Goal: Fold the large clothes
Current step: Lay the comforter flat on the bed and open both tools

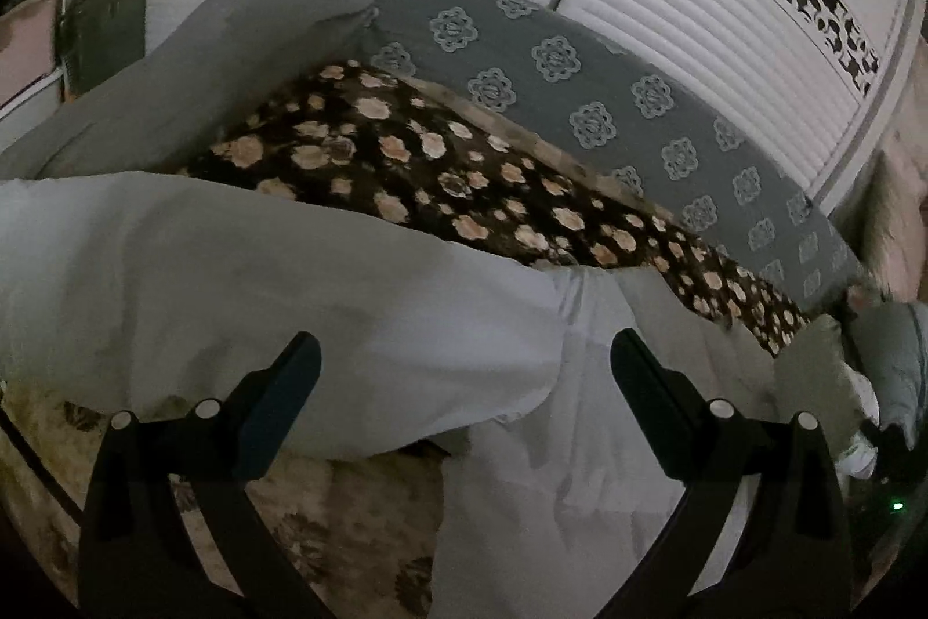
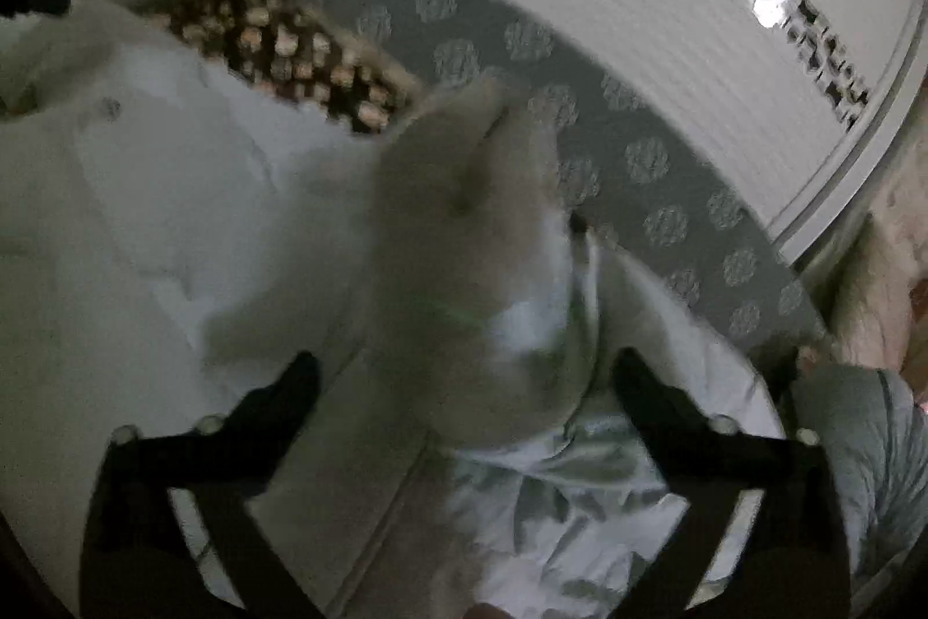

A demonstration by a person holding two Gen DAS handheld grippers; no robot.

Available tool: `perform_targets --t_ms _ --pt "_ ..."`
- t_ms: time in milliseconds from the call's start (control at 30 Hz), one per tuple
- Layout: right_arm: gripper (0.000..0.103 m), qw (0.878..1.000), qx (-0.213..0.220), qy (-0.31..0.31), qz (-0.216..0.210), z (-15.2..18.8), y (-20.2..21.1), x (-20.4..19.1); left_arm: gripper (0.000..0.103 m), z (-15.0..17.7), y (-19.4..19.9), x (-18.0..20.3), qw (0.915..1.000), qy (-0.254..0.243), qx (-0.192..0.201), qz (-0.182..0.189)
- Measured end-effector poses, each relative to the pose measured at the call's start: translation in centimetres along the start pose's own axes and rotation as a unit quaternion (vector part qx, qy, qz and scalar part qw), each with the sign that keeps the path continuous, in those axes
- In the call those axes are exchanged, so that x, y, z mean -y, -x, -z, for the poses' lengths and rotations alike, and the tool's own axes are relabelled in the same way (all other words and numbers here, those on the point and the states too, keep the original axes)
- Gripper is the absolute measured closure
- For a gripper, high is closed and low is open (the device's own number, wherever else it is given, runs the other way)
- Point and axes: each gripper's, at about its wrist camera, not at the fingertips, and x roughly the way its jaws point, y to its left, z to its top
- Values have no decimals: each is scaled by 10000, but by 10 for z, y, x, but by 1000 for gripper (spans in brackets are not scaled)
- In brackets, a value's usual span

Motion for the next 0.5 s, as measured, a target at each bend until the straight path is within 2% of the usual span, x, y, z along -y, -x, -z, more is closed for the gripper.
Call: perform_targets --t_ms 133,300,367,500 --pt "2 9993 182 -280 -190 -8 20 9 4 2 2 2 10000 12 -11 -3" --pt "2 9935 398 -1047 -205 -18 44 48 4 19 -3 26 9992 -286 -233 181" --pt "2 9877 392 -1513 -100 -13 52 71 4 30 -6 43 9976 -534 -350 265" --pt "2 9628 253 -2690 29 14 50 122 4 50 -14 87 9925 -962 -565 491"
